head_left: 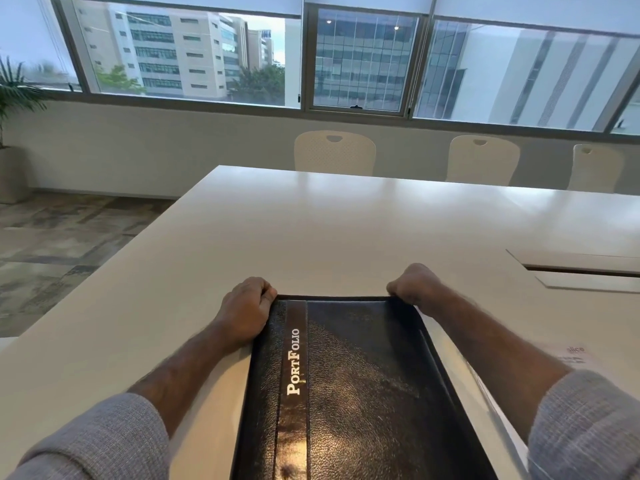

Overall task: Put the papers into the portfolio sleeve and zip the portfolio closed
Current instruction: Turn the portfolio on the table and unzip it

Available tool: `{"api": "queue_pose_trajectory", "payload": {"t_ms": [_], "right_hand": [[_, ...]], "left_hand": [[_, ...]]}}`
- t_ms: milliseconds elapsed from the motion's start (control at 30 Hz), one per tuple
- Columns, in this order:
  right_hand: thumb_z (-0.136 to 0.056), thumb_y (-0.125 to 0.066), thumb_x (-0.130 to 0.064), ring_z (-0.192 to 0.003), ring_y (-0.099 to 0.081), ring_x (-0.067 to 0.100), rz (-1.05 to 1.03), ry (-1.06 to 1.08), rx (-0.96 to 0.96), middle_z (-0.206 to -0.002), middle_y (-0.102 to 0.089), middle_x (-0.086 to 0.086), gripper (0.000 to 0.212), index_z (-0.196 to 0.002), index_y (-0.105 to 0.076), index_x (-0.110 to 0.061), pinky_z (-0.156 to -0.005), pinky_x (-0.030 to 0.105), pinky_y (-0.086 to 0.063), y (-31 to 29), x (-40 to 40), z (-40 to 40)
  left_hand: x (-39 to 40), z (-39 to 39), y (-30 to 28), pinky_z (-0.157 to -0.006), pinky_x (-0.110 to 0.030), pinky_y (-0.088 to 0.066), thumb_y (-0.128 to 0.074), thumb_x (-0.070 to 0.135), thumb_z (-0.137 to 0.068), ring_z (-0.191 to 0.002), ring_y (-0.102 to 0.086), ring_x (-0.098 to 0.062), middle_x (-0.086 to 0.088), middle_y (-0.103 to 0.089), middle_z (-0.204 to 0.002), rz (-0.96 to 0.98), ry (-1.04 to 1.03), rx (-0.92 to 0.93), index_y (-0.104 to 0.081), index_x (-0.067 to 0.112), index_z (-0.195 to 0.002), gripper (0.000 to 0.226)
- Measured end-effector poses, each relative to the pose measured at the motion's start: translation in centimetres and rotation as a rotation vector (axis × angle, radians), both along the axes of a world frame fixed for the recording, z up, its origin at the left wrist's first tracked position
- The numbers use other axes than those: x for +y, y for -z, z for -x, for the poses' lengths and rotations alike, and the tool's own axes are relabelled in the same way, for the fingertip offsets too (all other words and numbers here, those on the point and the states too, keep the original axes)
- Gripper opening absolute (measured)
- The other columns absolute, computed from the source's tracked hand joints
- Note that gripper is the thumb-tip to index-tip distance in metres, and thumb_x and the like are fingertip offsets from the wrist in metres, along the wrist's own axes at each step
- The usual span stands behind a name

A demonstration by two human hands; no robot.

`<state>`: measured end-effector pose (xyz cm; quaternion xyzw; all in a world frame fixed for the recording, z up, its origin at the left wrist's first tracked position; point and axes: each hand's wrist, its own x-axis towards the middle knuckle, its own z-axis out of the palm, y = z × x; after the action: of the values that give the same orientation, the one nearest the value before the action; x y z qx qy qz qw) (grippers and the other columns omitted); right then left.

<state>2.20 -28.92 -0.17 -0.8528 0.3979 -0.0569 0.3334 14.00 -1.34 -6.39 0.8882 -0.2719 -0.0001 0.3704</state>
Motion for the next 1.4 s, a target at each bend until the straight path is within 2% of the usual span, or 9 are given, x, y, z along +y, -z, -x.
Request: {"api": "queue_pose_trajectory", "payload": {"t_ms": [167, 367, 467, 567, 733, 800, 900, 1000, 1400], "right_hand": [[-0.074, -0.070, -0.007, -0.053, -0.037, 0.018, -0.076, 0.060, -0.008, -0.059, -0.039, 0.005, 0.022, -0.062, -0.052, -0.006, -0.046, 0.027, -0.029, 0.5, -1.6, 2.3], [-0.075, -0.074, -0.004, -0.044, -0.036, 0.016, -0.120, 0.049, 0.006, -0.048, -0.043, 0.005, 0.031, -0.048, -0.058, -0.005, -0.042, 0.024, -0.029, 0.7, -2.4, 4.6], [-0.081, -0.075, -0.012, -0.052, -0.044, 0.017, -0.096, -0.015, -0.013, -0.059, -0.053, 0.008, 0.020, -0.071, -0.072, 0.005, -0.048, 0.027, -0.036, 1.0, -2.6, 5.8], [-0.086, -0.064, 0.000, -0.064, -0.053, 0.017, -0.101, -0.155, -0.092, -0.079, -0.062, 0.011, 0.017, -0.101, -0.070, 0.000, -0.059, 0.029, -0.045, 1.1, -2.8, 7.2], [-0.082, -0.075, -0.017, -0.077, -0.054, 0.011, 0.055, -0.372, -0.068, -0.094, -0.064, 0.004, 0.025, -0.106, -0.071, -0.021, -0.059, 0.018, -0.044, 1.6, -2.4, 8.5], [-0.084, -0.071, -0.014, -0.080, -0.057, 0.013, 0.236, -0.364, -0.078, -0.095, -0.066, 0.003, 0.020, -0.103, -0.074, -0.019, -0.061, 0.020, -0.043, 2.0, -2.1, 8.3], [-0.085, -0.065, -0.009, -0.084, -0.060, 0.017, 0.408, -0.331, -0.093, -0.097, -0.071, 0.004, 0.017, -0.095, -0.077, -0.016, -0.073, 0.025, -0.046, 2.4, -1.7, 8.3], [-0.085, -0.060, -0.011, -0.091, -0.062, 0.023, 0.543, -0.333, -0.081, -0.097, -0.072, 0.005, 0.020, -0.094, -0.077, -0.018, -0.081, 0.032, -0.050, 2.4, -1.3, 9.0], [-0.090, -0.060, -0.022, -0.085, -0.049, 0.013, 0.636, -0.411, -0.146, -0.086, -0.072, -0.004, 0.020, -0.091, -0.079, -0.017, -0.071, 0.031, -0.047, 2.7, 0.9, 15.3]], "left_hand": [[-0.1, 0.0, 0.0, -0.078, -0.037, -0.043, -0.048, 0.032, -0.101, -0.087, -0.053, -0.012, 0.008, -0.057, -0.091, -0.020, -0.018, -0.004, -0.055, 0.024, -0.090, 0.016], [-0.2, 0.0, 0.0, -0.078, -0.037, -0.043, -0.049, 0.034, -0.101, -0.088, -0.054, -0.014, 0.007, -0.058, -0.092, -0.018, -0.041, 0.012, -0.056, 0.025, -0.090, 0.016], [-0.4, 0.1, 0.0, -0.078, -0.036, -0.041, -0.050, 0.034, -0.100, -0.090, -0.055, -0.016, 0.008, -0.058, -0.092, -0.022, -0.049, 0.004, -0.055, 0.026, -0.089, 0.015], [-0.5, 0.5, -0.5, -0.083, -0.039, -0.042, -0.055, 0.033, -0.098, -0.095, -0.057, -0.021, 0.001, -0.062, -0.099, -0.060, -0.081, -0.075, -0.059, 0.023, -0.092, 0.012], [-1.4, 4.5, -3.7, -0.097, -0.040, -0.039, -0.060, 0.043, -0.093, -0.114, -0.055, -0.021, 0.000, -0.061, -0.122, -0.090, -0.007, -0.357, -0.064, 0.020, -0.113, 0.031], [-2.7, 8.0, -4.6, -0.105, -0.037, -0.034, -0.052, 0.058, -0.090, -0.126, -0.049, -0.018, 0.002, -0.056, -0.138, -0.158, 0.176, -0.353, -0.057, 0.022, -0.130, 0.053], [-4.6, 13.1, -3.7, -0.119, -0.034, -0.003, -0.026, 0.081, -0.084, -0.150, -0.010, -0.013, 0.006, -0.016, -0.164, -0.388, 0.392, -0.260, -0.019, 0.026, -0.155, 0.090], [-5.3, 15.4, -1.8, -0.120, -0.033, 0.011, -0.012, 0.084, -0.084, -0.149, 0.014, -0.009, 0.006, 0.011, -0.165, -0.532, 0.400, -0.198, 0.004, 0.022, -0.157, 0.097], [-5.9, 15.2, -0.8, -0.120, -0.031, 0.009, -0.008, 0.079, -0.086, -0.149, 0.013, -0.009, 0.004, 0.014, -0.165, -0.589, 0.334, -0.200, 0.006, 0.019, -0.157, 0.093]]}}
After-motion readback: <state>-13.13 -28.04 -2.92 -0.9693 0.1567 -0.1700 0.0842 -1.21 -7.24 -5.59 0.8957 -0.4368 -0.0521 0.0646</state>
